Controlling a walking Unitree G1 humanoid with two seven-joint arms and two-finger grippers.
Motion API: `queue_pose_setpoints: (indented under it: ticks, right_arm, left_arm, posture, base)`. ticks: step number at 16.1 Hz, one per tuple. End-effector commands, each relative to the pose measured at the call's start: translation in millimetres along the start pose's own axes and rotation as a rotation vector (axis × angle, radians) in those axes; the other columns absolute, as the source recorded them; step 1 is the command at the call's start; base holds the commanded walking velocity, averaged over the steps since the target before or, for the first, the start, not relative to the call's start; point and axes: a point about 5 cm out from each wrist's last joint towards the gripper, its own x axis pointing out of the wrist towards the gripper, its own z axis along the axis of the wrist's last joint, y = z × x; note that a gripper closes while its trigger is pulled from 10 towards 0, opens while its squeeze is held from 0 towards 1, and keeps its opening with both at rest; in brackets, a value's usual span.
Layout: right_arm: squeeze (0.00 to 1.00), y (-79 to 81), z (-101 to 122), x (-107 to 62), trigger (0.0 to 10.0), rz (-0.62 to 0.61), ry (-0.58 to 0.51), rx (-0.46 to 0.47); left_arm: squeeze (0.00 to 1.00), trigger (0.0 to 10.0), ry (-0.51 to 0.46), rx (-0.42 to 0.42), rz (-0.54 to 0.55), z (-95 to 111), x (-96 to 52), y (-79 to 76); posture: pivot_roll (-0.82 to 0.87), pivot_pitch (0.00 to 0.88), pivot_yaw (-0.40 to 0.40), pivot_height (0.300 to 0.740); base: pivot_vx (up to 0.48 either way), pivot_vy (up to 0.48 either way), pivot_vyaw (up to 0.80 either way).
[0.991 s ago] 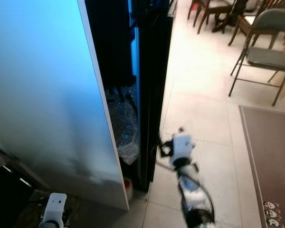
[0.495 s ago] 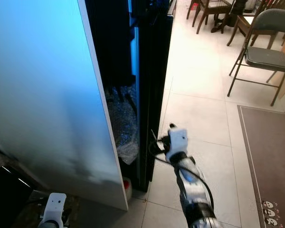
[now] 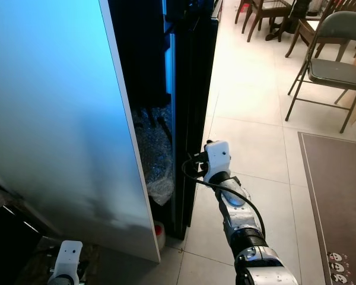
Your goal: Restocking fridge
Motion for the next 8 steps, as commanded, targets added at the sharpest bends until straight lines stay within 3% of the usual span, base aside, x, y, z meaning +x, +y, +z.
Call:
queue_pose_setpoints:
  ticks: [1,5,8]
  right_arm:
    - [0.0,-2.9,7,4.8,10.0,-0.003,-0.006,-0.005]
    - [0.0,-2.5,18,14.9,10.0,-0.01,-0.026,0.01]
    - [0.0,4.8,22,20.5,10.0,0.081,-0.015,0.005]
  left_arm:
    - [0.0,10.0,0.012,-0.022,0.019,-2,-0.3,2.5]
    - [0.0,10.0,0.014,-0.024,0.017,-2,-0.4,0.8]
    - [0.0,10.0,0.015,-0.027,0.019,-3,-0.5,0.4]
  posture:
    - [-0.02,0.0,0.012,0.74]
    - [-0.02,0.0,0.013,0.74]
    - [-0.02,0.0,0.008,0.74]
  base:
    - [0.0,0.0,0.0]
    - [0.0,0.0,0.0]
    - [0.0,0.0,0.0]
